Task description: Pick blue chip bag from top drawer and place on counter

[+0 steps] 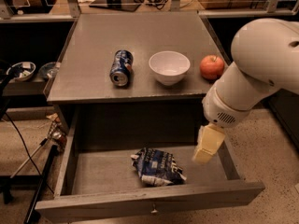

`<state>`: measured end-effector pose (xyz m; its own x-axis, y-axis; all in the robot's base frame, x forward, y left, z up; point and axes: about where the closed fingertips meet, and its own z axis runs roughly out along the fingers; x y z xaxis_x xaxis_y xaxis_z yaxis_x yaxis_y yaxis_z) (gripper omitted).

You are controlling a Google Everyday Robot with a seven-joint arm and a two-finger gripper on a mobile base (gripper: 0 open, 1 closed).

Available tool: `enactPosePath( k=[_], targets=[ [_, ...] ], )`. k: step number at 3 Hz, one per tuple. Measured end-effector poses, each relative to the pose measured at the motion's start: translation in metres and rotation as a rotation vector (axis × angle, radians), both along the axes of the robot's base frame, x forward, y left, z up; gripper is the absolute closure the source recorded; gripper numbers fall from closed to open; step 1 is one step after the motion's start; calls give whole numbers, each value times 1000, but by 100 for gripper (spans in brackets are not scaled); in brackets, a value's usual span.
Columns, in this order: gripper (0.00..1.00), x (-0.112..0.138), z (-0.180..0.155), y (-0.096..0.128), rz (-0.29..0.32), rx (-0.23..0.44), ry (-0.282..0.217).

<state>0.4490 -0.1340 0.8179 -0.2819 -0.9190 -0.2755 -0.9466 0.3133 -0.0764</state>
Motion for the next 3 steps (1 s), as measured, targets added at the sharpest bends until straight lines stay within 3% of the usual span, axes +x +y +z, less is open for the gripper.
enactPosePath(
  k=[2, 3],
  targets=[
    [0, 0, -43, 39, -47, 51, 56],
    [0, -2, -47, 42, -47, 54, 66]
  ],
)
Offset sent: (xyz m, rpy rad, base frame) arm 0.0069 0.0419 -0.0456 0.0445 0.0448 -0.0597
